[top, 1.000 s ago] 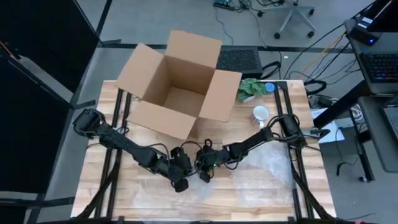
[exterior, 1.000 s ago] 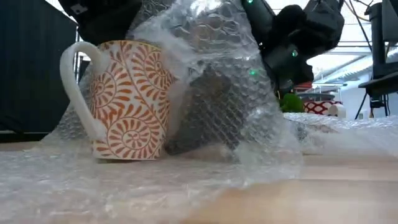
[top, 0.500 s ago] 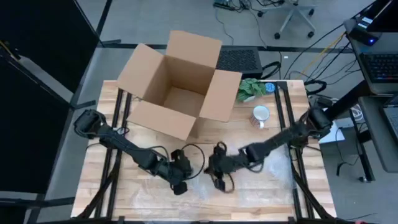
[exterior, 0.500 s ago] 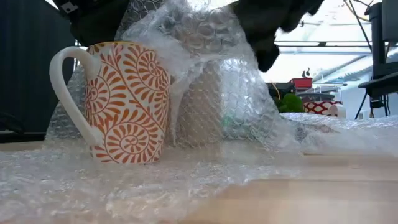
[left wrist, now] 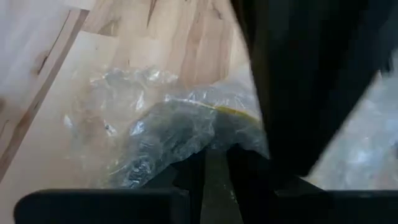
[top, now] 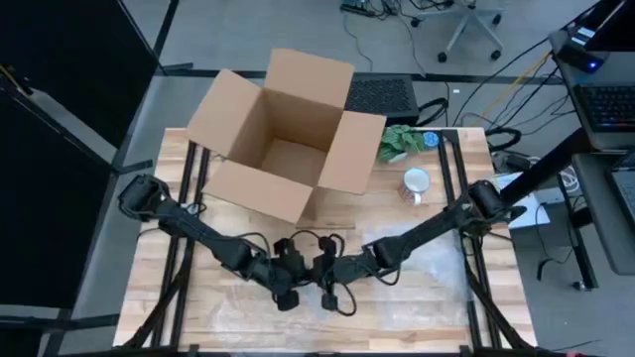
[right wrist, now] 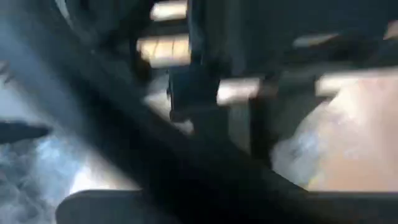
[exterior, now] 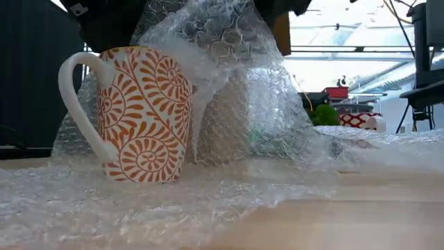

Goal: Wrap mug
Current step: Wrap the yellow mug with bubble wrap

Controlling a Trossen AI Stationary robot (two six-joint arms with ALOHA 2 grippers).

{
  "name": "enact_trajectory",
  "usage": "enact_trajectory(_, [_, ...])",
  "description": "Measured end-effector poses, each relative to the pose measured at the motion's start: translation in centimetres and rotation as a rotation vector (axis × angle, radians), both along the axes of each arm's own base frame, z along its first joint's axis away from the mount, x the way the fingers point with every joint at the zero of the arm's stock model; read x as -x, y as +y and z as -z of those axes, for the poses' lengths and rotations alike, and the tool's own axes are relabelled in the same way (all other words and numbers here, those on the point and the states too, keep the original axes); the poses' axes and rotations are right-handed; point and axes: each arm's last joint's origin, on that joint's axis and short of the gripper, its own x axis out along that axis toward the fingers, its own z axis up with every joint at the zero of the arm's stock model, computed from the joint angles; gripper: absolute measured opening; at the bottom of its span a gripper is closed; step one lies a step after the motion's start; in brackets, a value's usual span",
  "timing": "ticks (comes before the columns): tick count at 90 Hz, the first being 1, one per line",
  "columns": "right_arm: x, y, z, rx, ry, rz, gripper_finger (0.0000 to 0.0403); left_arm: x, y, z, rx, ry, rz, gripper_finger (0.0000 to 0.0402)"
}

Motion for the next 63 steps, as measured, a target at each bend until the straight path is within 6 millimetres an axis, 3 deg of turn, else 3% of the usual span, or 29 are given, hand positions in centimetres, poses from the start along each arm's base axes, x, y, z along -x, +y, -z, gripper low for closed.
enact_trajectory(30, [-0.1,0.0,0.8,0.004,0.024,-0.002,0.0000,0.6,0.0,-1.2,0.017,-0.022,0.010,0.0063])
enact_trajectory(63, [0.0,-0.1,1.0,-0.006,0.053,0.009,0.0000,1.8,0.3,-4.9,0.052,-0.133,0.020,0.0063])
